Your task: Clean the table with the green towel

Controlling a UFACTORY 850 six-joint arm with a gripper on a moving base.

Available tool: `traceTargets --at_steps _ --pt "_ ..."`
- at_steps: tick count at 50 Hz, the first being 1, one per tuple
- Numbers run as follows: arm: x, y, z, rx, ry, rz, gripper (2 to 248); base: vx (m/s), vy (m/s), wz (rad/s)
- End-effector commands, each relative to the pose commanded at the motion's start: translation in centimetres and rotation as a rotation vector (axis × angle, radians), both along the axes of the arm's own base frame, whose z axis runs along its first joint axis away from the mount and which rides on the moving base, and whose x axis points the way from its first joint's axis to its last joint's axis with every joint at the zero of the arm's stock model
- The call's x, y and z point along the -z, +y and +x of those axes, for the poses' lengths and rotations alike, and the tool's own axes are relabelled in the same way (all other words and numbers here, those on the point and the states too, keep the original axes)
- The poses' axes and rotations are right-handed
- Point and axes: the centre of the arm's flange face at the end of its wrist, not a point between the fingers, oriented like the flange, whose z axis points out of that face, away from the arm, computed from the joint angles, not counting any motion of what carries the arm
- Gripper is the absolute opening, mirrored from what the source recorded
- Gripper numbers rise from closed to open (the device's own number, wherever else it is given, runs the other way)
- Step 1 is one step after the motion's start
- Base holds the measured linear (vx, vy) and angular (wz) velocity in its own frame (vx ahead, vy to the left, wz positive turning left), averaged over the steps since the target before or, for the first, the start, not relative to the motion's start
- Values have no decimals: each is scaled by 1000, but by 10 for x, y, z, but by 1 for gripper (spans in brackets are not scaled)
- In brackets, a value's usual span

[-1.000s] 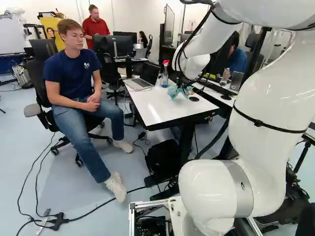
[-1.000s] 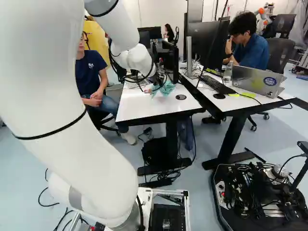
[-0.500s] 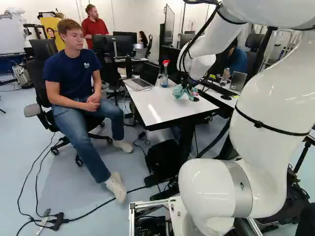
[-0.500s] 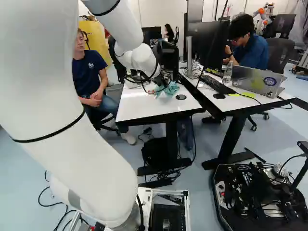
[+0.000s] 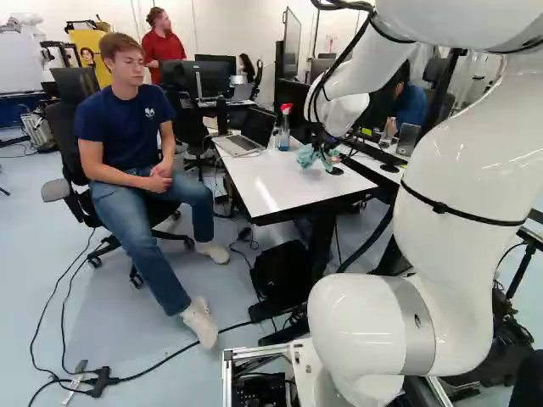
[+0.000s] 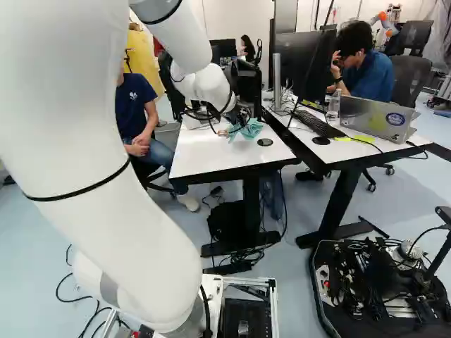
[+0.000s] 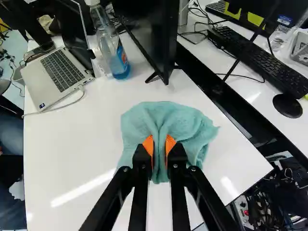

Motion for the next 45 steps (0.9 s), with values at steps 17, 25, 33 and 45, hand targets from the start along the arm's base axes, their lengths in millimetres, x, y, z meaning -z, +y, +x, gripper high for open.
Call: traceTargets --at_steps 17,25,33,45 --pt "19 -1 7 0 35 7 48 0 0 0" --pt "28 -2 9 0 53 10 48 0 0 0" --pt "38 -2 12 0 70 14 48 0 0 0" --pt "53 -3 16 0 97 19 48 0 0 0"
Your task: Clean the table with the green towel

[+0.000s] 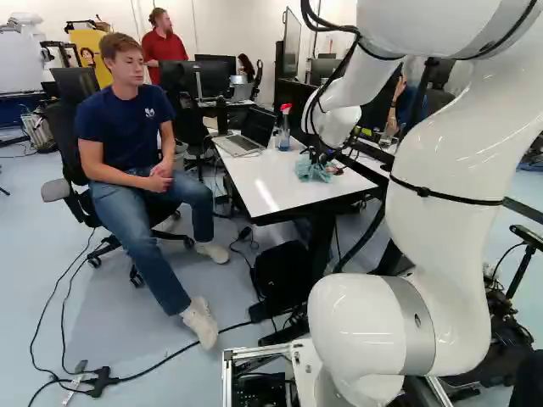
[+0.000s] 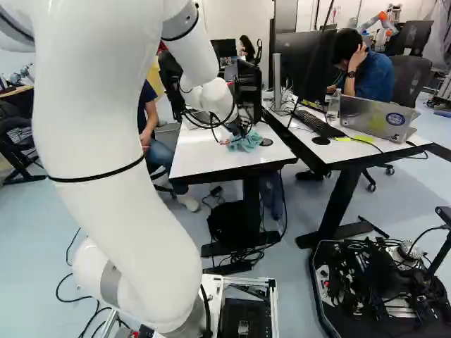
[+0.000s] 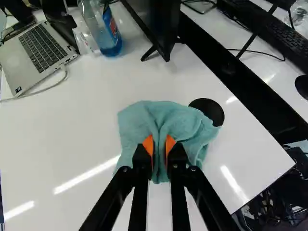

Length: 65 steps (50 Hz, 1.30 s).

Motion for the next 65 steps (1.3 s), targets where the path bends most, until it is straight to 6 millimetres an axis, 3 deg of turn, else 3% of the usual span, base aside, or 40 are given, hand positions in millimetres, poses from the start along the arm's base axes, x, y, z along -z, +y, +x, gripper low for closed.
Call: traceTargets --at_steps 18,65 --pt "19 -1 6 0 34 7 48 0 0 0" --pt "22 -1 5 -1 58 13 48 0 0 0"
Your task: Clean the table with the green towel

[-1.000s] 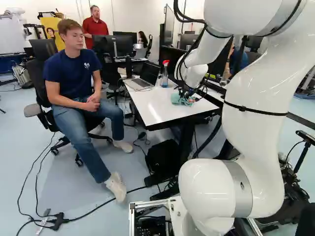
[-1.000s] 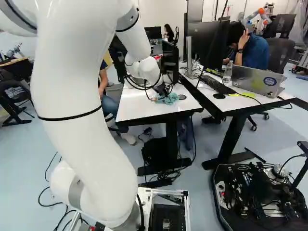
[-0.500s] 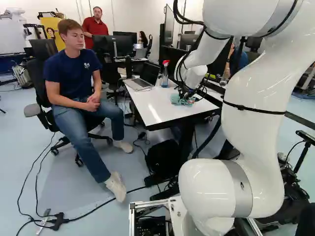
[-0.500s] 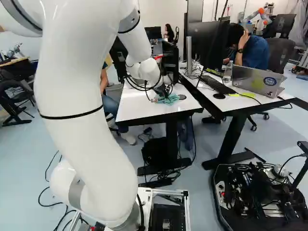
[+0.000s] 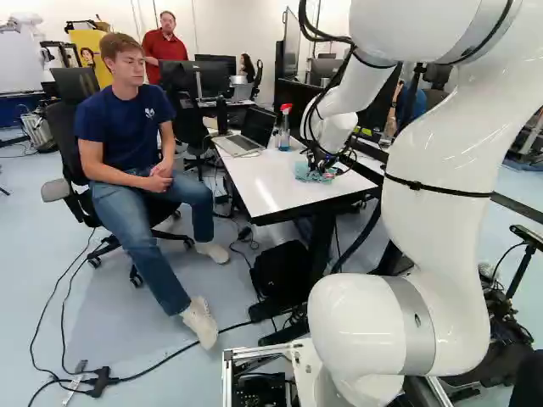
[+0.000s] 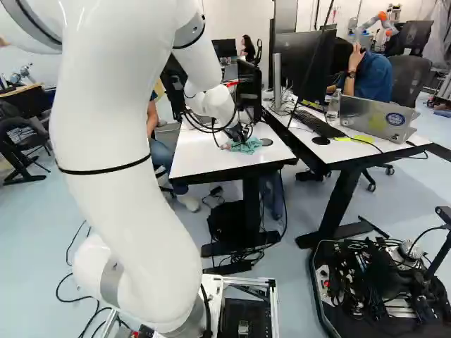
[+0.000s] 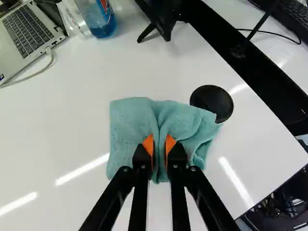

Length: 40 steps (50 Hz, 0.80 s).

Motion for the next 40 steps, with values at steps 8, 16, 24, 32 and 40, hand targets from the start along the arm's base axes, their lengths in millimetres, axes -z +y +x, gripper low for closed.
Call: traceTargets --at_steps 8,16,24,32,40 --pt "0 0 0 0 4 1 48 0 0 0" --pt "0 0 0 -1 3 1 48 0 0 0" --pt "1 3 10 -9 0 0 48 0 0 0" --pt "1 11 22 -27 -5 -1 48 0 0 0" --pt "1 24 28 -51 -7 -1 48 0 0 0"
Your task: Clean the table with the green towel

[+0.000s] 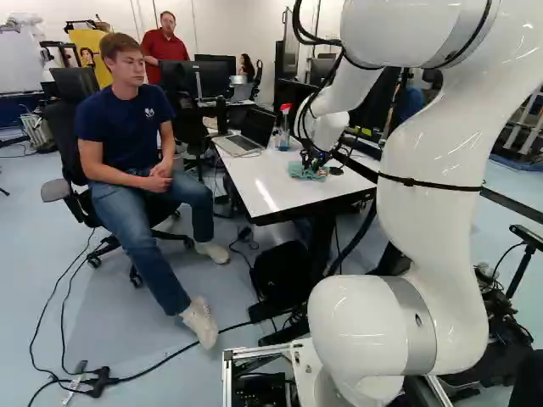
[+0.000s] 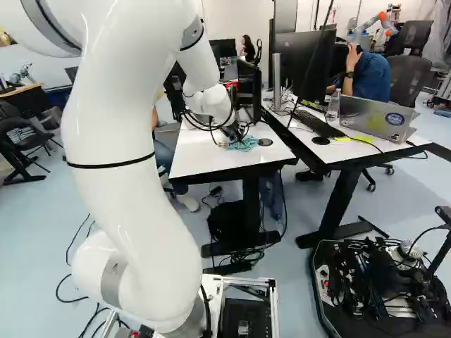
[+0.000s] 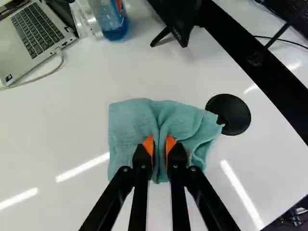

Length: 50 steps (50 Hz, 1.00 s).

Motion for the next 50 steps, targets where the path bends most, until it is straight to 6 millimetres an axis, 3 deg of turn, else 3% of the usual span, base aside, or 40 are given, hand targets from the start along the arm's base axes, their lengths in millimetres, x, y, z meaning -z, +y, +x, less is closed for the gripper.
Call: traceTargets --at_steps 11,21,37,50 --pt "0 17 -6 -28 4 1 48 0 0 0" --pt "-1 18 -24 -27 12 2 48 0 0 0" --pt "-2 -1 -47 16 20 3 48 0 0 0" --pt "-2 -23 -54 60 21 4 48 0 0 0"
